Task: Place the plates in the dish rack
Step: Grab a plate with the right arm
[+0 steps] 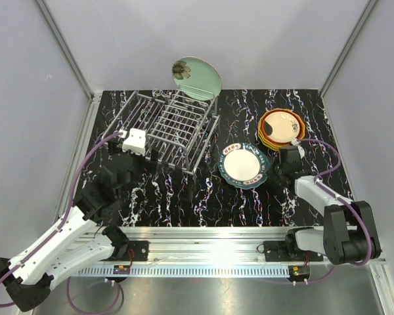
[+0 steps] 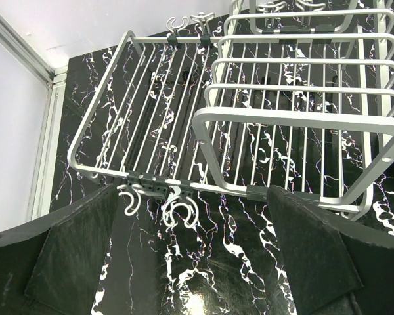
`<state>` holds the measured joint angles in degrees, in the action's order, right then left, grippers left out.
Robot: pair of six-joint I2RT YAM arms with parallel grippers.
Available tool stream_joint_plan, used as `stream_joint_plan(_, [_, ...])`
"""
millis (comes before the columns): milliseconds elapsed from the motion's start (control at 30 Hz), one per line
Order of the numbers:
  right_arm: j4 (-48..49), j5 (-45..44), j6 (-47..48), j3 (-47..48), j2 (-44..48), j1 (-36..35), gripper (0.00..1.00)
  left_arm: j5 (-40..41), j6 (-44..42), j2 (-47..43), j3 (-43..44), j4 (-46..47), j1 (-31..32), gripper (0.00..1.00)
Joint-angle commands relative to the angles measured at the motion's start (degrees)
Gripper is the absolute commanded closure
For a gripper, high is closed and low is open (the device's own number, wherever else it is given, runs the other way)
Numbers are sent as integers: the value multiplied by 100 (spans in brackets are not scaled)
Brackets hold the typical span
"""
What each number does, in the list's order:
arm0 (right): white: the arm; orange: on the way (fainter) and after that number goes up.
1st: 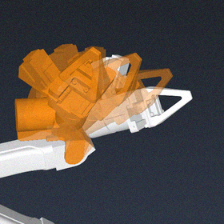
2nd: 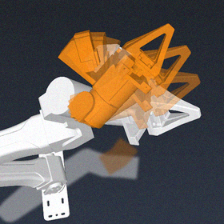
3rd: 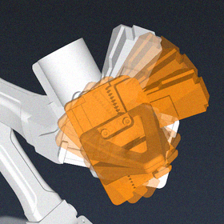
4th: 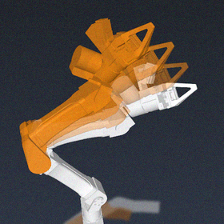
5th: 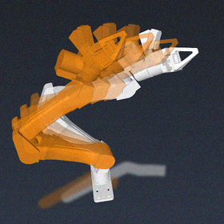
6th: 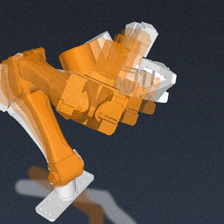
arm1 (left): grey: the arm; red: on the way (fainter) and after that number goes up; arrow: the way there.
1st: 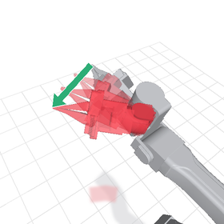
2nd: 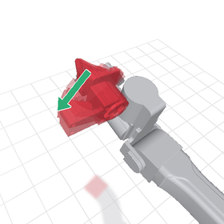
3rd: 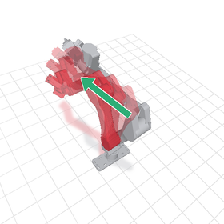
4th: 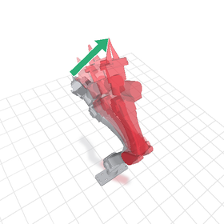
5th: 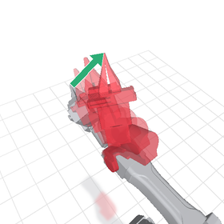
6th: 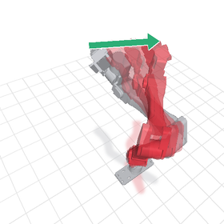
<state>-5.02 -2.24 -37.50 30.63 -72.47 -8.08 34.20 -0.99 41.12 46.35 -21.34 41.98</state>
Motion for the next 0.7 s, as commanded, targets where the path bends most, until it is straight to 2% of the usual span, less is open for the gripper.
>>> stream_joint_plan(0, [299,83,49,101,-118,25,76,-97,82,27,226,86,-23,1])
stream_joint_plan(67, [352,145,41,110,-224,25,70,-97,82,19,234,86,-23,1])
stream_joint_plan(667, [879,584,-56,145,-786,25,53,-159,73,27,243,69,-23,1])
